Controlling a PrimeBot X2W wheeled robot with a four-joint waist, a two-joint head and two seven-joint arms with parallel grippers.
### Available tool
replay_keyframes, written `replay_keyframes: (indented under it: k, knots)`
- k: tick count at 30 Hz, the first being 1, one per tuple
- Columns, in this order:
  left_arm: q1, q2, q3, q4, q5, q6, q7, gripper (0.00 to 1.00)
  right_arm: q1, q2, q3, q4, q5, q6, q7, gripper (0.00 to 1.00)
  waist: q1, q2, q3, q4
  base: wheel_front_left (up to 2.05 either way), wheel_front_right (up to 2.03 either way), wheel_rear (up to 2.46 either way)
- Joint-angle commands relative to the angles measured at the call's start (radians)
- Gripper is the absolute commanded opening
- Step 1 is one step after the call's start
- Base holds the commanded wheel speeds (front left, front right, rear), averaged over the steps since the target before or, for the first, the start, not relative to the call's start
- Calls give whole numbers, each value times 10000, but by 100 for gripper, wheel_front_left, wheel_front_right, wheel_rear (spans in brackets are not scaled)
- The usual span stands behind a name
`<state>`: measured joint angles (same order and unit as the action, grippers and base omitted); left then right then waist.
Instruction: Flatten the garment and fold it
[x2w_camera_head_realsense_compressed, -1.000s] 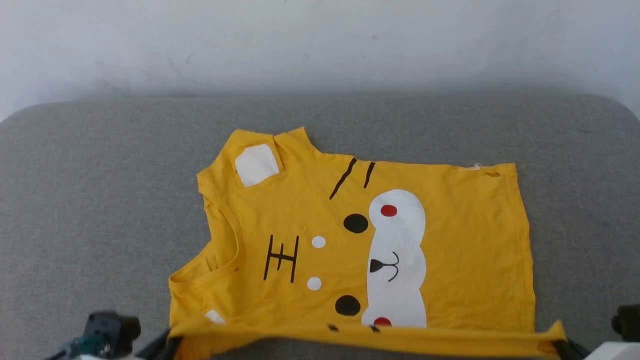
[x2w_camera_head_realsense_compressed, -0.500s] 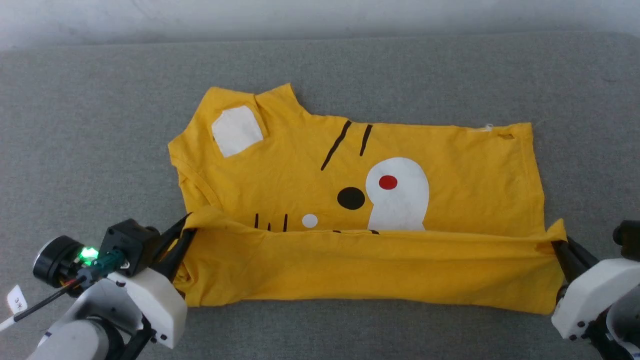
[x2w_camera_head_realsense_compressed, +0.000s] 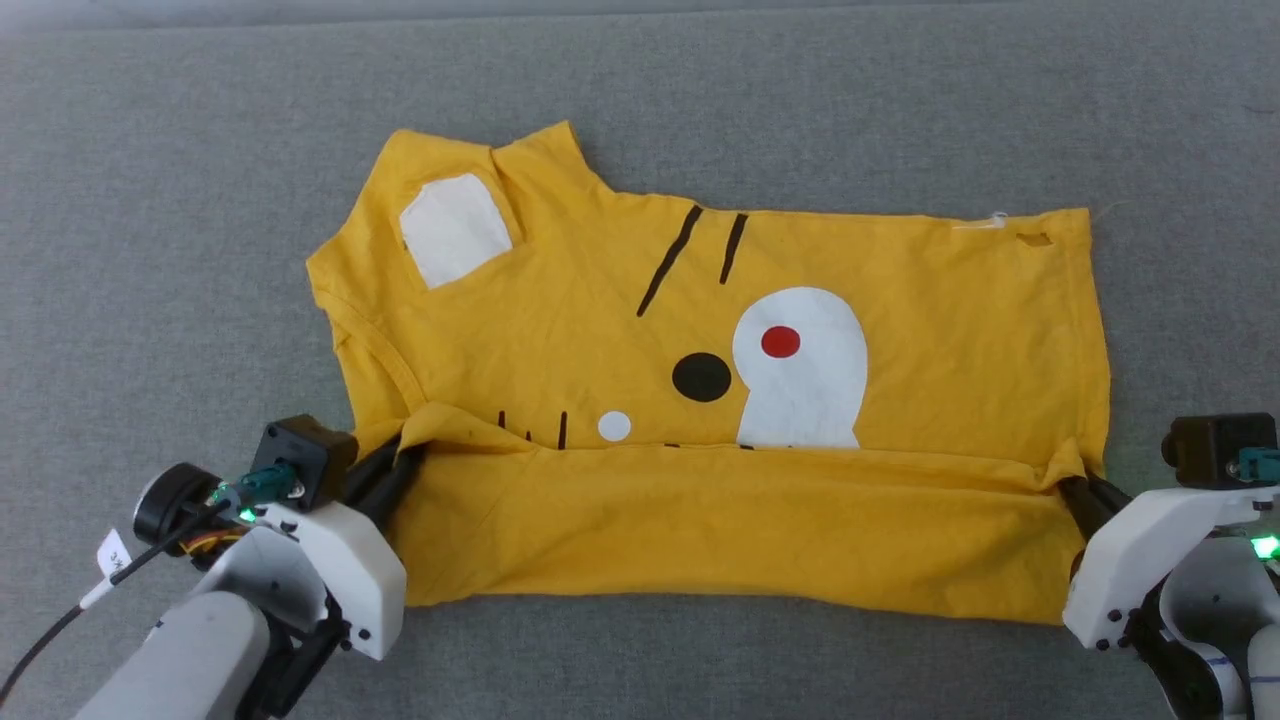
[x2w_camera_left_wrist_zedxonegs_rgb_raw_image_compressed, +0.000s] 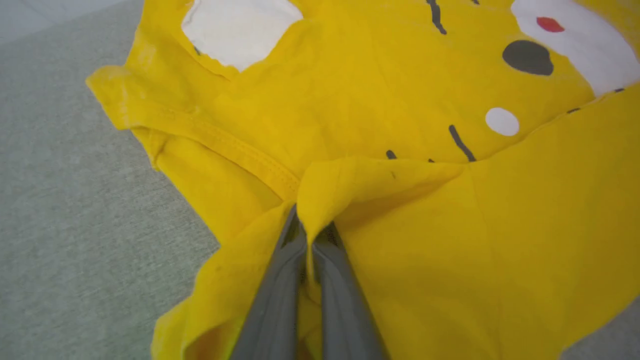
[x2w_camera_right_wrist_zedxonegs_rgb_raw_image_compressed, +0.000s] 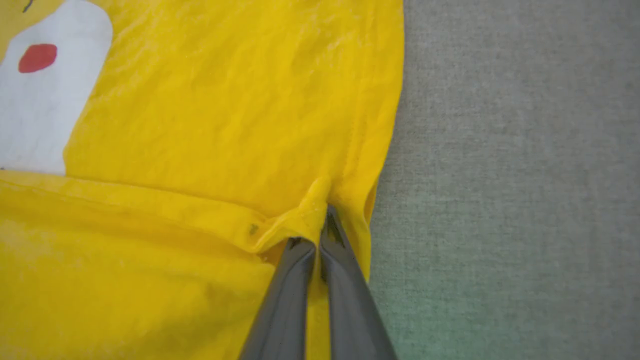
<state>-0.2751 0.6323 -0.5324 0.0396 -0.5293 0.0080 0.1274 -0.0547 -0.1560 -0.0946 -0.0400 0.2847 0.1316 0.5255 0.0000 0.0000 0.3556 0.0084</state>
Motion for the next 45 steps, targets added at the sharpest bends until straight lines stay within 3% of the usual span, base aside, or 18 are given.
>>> replay_keyframes:
  k: [1,2,3,10,15,24,30,37,41,45]
  knots:
    - [-147,-62,-21,120,-54,-77,-57,94,-57,40,63,211,58,-9,12,33,0,0,-30,18,0,0,0]
    - [-174,-119,-24,253,-90,-98,-103,100,-80,49,84,310,79,-9,-11,52,0,0,-46,25,0,0,0]
    - [-178,-223,25,353,-203,-90,-191,100,-102,65,101,398,129,-9,-27,100,0,0,-63,33,0,0,0]
    - [178,-803,809,138,-1232,132,-1147,100,-53,122,-49,200,404,-9,-438,100,0,0,-484,40,0,0,0]
    - [1024,-874,1494,-606,-1480,722,-2095,100,561,314,-492,-685,290,-9,-1052,100,0,0,-1106,67,0,0,0]
    - [3020,-1132,2261,-1876,-731,2155,-3676,100,1738,1019,-1529,-1878,-1187,-9,-3677,100,0,0,-1939,61,0,0,0]
    - [4020,-1618,2610,-2135,377,2754,-3880,100,2233,1053,-1886,-1289,-1232,-9,-5683,100,0,0,-2304,85,0,0,0]
    - [4882,-2449,3082,-1979,830,2663,-3889,100,2503,1056,-1942,-283,-1304,-9,-6667,100,0,0,-2549,170,0,0,0]
    - [4850,-2274,3037,-1665,775,2487,-3595,100,2373,1056,-2008,-129,-1418,-9,-6746,100,0,0,-2568,236,0,0,0]
    - [4436,-1826,2802,-1358,628,2200,-2353,100,2202,1056,-2005,-69,-1455,-9,-6764,100,0,0,-2454,284,0,0,0]
